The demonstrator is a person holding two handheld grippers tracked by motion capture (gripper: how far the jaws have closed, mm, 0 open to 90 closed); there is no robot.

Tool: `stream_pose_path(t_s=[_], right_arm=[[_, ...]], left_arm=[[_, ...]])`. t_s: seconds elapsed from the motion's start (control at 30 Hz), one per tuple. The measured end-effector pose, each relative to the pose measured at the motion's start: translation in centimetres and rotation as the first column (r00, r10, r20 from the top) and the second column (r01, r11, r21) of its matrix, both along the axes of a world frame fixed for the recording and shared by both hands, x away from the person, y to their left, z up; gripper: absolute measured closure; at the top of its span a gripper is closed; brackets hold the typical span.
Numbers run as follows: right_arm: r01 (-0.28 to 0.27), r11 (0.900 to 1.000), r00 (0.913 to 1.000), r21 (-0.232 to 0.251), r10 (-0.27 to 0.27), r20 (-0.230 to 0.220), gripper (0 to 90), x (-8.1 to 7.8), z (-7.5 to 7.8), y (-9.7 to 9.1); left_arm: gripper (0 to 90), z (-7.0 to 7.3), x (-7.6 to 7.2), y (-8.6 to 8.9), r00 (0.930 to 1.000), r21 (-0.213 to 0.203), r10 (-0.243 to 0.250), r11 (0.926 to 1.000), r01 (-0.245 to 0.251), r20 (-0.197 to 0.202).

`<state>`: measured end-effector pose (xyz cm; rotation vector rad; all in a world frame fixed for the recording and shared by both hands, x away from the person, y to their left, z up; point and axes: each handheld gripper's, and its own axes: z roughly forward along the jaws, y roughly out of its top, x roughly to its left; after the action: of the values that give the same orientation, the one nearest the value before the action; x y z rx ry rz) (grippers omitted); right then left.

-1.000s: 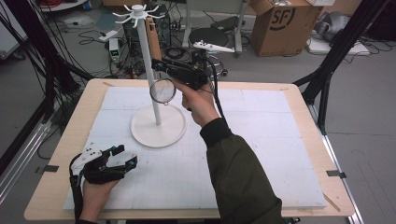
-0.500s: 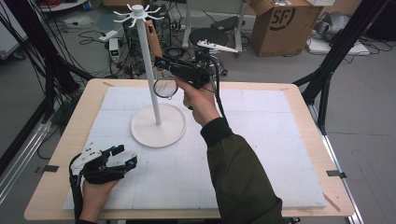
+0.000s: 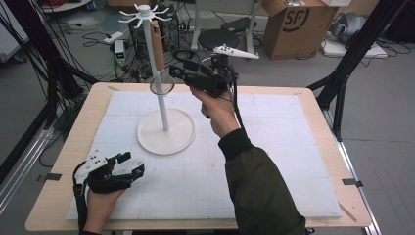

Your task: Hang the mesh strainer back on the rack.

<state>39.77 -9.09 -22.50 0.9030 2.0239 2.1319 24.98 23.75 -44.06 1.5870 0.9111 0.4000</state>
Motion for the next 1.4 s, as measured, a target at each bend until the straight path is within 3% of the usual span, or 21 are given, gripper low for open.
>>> stream_pose_path(t_s=[0.13, 0.3, 0.43, 0.53, 0.67, 1.2, 1.4], right_arm=[[-0.011, 0.9989, 0.9997, -0.045, 0.012, 0.019, 20.4, -1.4, -1.0, -1.1], [0.004, 0.9982, 0.9992, -0.059, -0.001, 0.04, 20.5, -2.9, -1.7, -2.9], [0.012, 0.9963, 0.9995, -0.085, -0.009, 0.031, 20.4, -3.7, -2.1, -4.0], [0.021, 0.9967, 0.9994, -0.078, -0.018, 0.03, 20.4, -4.5, -2.8, -4.8], [0.043, 0.9924, 0.9986, -0.115, -0.039, 0.034, 20.3, -5.4, -3.9, -5.4], [0.1, 0.9805, 0.995, -0.17, -0.099, 0.012, 19.3, -7.1, -7.2, -9.6], [0.119, 0.9743, 0.992, -0.191, -0.124, -0.019, 19.3, -7.7, -8.8, -11.7]], left_arm=[[21.6, 0.2, -0.2, -0.2, 1.0, -0.003, 0.002, 1.0, -0.002, 0.006], [21.6, 0.3, -0.4, -0.6, 0.9999, 0.0, -0.01, 0.9999, 0.01, 0.013], [21.6, 0.3, -0.4, -0.7, 0.9998, 0.006, -0.015, 0.9999, 0.015, 0.013], [21.6, 0.3, -0.3, -0.7, 0.9998, 0.005, -0.015, 0.9999, 0.015, 0.014], [21.4, 0.2, -0.3, -0.6, 0.9997, -0.004, -0.014, 0.9999, 0.014, 0.022], [21.4, 0.2, -0.1, -0.9, 0.9993, 0.018, -0.021, 0.9996, 0.02, 0.031], [21.4, 0.3, 0.0, -1.1, 0.9986, 0.021, -0.028, 0.9994, 0.027, 0.044]])
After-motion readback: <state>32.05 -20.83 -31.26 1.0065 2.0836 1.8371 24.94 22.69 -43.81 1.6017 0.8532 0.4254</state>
